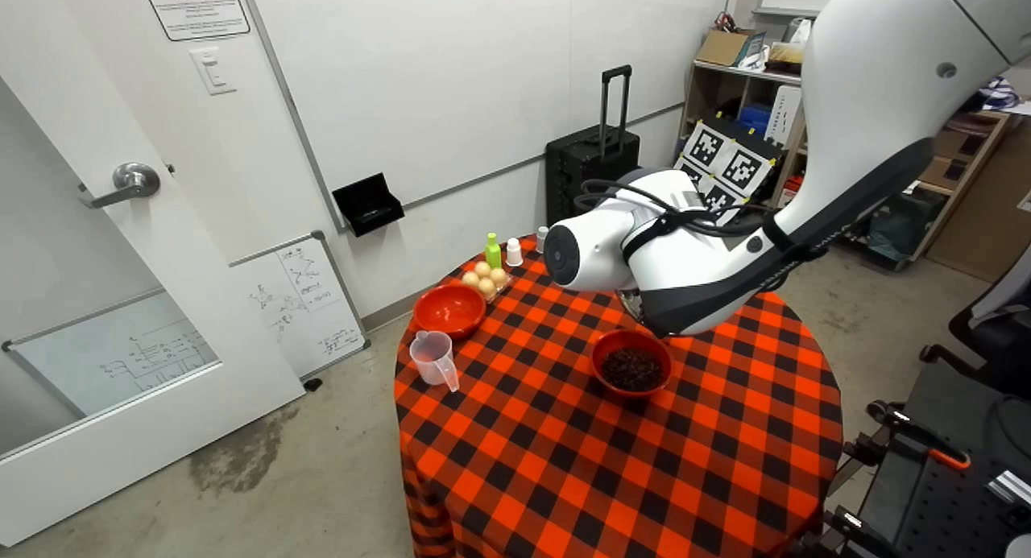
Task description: Pour the contents in the silver bowl into the red bowl
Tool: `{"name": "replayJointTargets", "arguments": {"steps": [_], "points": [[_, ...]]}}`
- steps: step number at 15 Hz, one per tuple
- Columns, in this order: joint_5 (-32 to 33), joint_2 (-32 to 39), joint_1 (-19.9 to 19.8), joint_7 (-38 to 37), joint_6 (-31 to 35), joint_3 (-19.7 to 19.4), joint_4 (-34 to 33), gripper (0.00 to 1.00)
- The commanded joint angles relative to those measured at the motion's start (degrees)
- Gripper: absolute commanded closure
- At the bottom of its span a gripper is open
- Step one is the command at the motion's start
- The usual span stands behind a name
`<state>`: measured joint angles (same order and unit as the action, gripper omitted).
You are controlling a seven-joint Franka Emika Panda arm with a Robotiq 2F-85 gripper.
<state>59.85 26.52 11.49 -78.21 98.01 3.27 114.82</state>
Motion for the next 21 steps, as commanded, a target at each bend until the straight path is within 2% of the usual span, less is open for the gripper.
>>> {"name": "replayJointTargets", "arguments": {"steps": [1, 11, 21], "points": [[1.5, -1.7, 0.5, -2.0, -1.1, 0.6, 1.1, 0.98], [6.0, -3.0, 1.6, -8.4, -1.7, 1.9, 2.5, 0.98], [8.3, -2.9, 2.4, -14.0, -7.3, 2.9, 2.4, 0.98]]}}
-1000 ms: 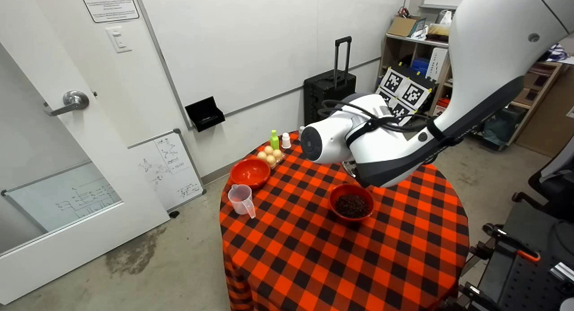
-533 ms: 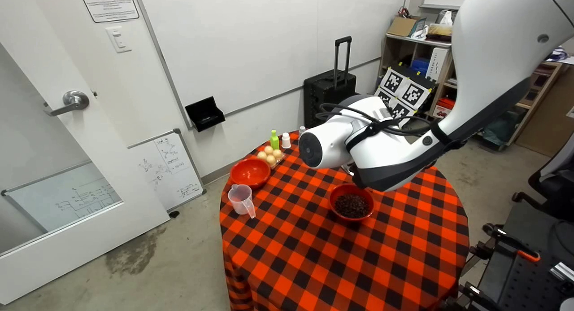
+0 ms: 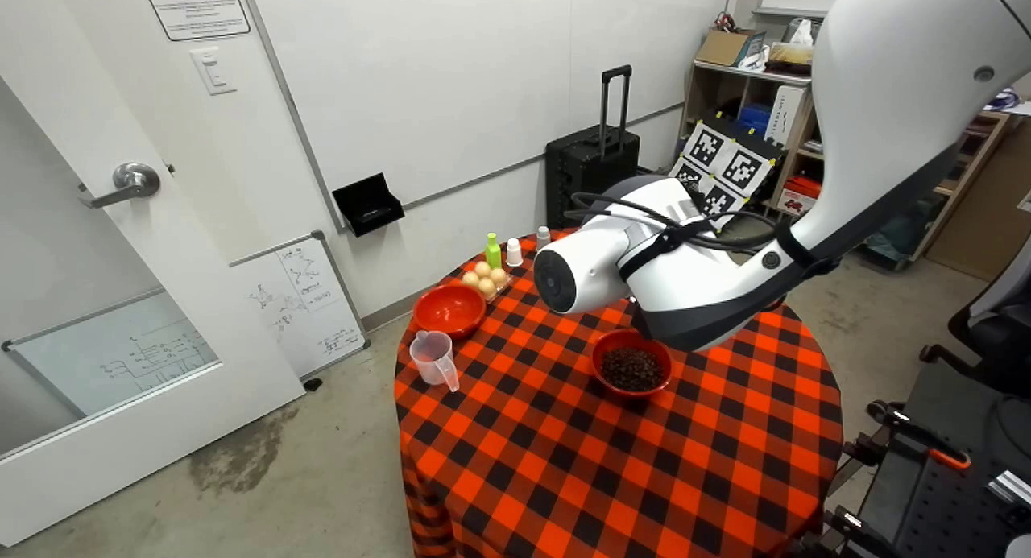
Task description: Pour the contents in the silver bowl into the red bowl
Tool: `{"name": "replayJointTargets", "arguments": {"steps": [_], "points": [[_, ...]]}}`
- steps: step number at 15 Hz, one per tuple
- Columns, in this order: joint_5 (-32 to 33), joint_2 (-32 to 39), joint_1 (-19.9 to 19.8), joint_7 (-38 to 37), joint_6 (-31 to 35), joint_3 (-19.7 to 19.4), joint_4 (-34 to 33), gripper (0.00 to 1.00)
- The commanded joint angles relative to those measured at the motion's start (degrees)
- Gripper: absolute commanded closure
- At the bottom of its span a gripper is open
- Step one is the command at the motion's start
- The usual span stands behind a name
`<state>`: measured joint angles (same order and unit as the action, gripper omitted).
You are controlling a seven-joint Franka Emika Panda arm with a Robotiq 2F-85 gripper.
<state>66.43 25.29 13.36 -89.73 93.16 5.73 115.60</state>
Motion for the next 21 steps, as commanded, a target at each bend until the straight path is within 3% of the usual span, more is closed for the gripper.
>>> {"name": "replayJointTargets", "arguments": {"steps": [1, 13, 15, 21], "points": [[1.9, -1.7, 0.6, -3.0, -3.0, 0.6, 1.7, 0.98], [3.2, -1.6, 0.8, -8.1, -7.8, 1.4, 1.3, 0.98], [5.6, -0.7, 1.7, -11.7, -10.4, 1.1, 1.2, 0.98], [6.3, 0.2, 2.3, -13.3, -15.2, 2.8, 1.6, 0.98]]}}
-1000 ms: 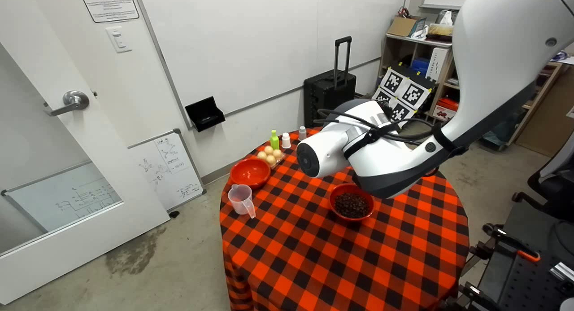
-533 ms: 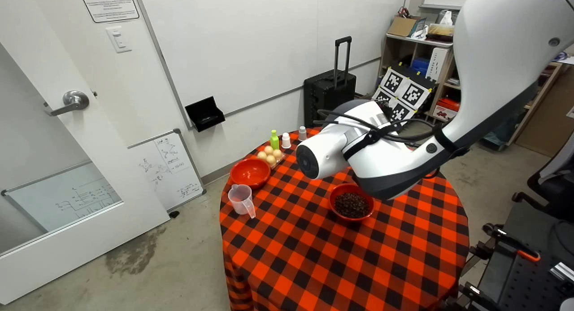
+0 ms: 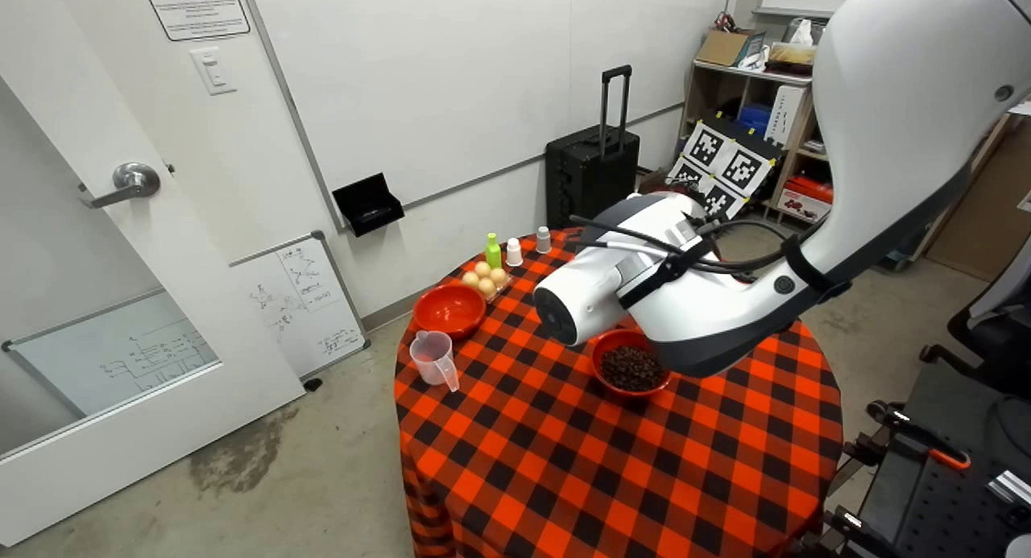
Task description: Pour the contents in the silver bowl into the red bowl
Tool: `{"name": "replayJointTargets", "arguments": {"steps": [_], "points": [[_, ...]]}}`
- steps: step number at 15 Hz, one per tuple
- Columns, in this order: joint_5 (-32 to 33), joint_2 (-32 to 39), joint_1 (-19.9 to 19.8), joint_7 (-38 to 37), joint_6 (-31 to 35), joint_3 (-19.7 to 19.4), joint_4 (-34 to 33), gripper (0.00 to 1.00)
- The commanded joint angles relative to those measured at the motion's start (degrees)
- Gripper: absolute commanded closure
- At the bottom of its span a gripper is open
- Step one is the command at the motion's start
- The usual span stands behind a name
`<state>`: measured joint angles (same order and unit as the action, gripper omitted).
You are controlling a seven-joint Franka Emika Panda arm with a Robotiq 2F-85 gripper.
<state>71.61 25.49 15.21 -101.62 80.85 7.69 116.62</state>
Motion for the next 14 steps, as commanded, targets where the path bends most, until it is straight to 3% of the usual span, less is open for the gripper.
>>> {"name": "replayJointTargets", "arguments": {"steps": [1, 7, 14], "points": [[1.1, 0.0, 0.5, -1.4, -3.3, 1.1, 0.7, 0.98], [-3.4, -0.4, -1.4, 9.0, -0.5, 2.9, 0.0, 0.98], [-11.2, -0.3, -5.6, 23.0, 5.5, 2.0, -5.2, 0.98]]}}
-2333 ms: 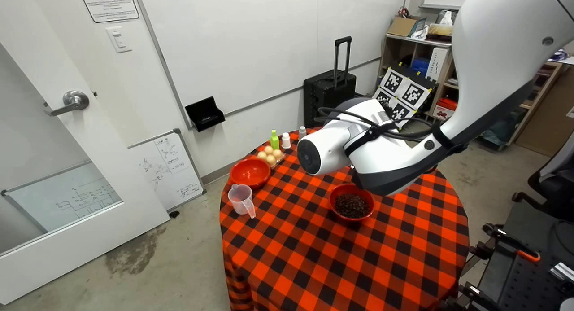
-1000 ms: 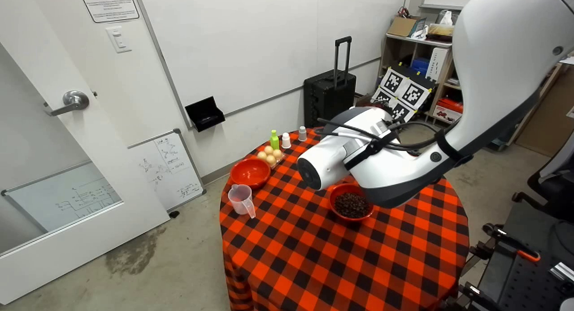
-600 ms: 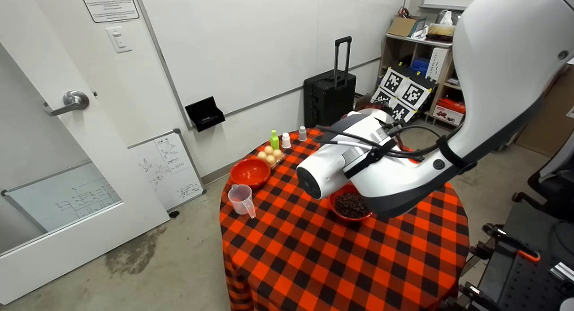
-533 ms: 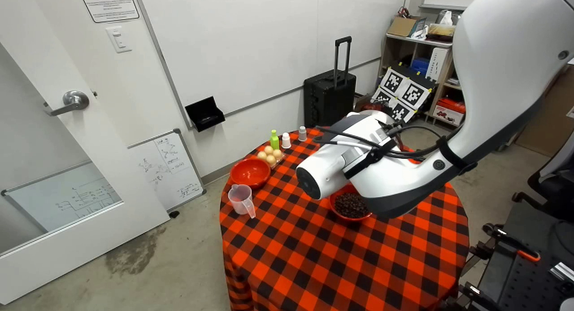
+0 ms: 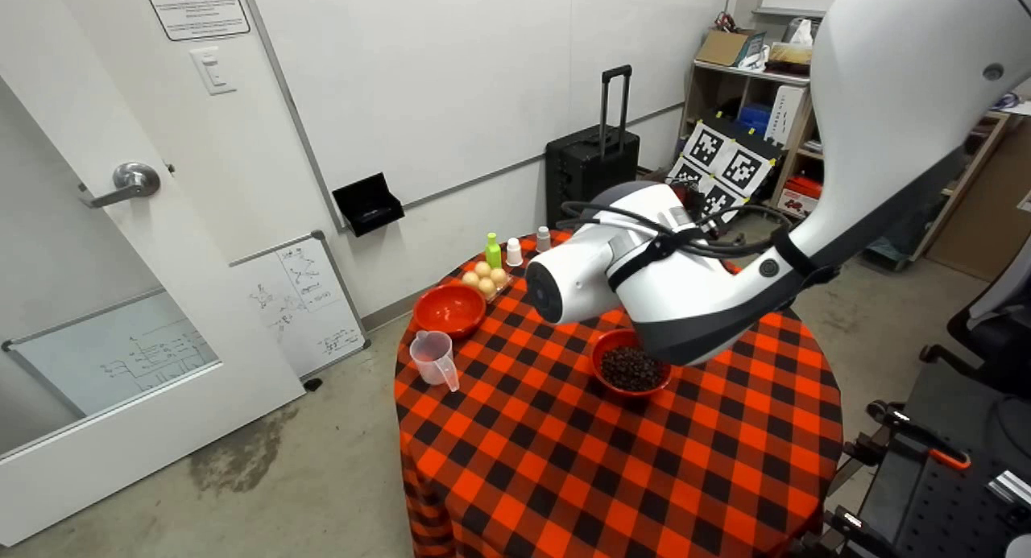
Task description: Pour the contents in the silver bowl into the red bowl
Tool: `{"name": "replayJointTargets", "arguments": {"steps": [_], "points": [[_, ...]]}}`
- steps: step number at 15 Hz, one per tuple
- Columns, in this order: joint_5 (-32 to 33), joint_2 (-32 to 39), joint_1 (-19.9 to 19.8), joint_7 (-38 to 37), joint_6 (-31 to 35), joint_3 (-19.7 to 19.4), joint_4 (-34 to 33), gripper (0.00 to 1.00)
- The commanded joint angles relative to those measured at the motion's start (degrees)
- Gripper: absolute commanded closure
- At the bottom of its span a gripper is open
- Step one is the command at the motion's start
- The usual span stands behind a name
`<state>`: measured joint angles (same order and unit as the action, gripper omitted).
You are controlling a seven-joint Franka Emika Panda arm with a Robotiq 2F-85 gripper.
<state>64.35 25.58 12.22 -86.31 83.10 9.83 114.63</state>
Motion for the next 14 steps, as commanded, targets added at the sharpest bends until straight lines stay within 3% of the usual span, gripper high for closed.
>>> {"name": "replayJointTargets", "arguments": {"steps": [1, 9, 14], "points": [[-5.2, -0.6, -3.6, 10.3, 5.1, -0.5, -4.1, 0.98], [-20.6, -1.6, -12.7, 32.8, 18.0, -6.4, -12.4, 0.98], [-35.0, -0.1, -18.4, 47.2, 24.4, -12.0, -15.7, 0.98]]}}
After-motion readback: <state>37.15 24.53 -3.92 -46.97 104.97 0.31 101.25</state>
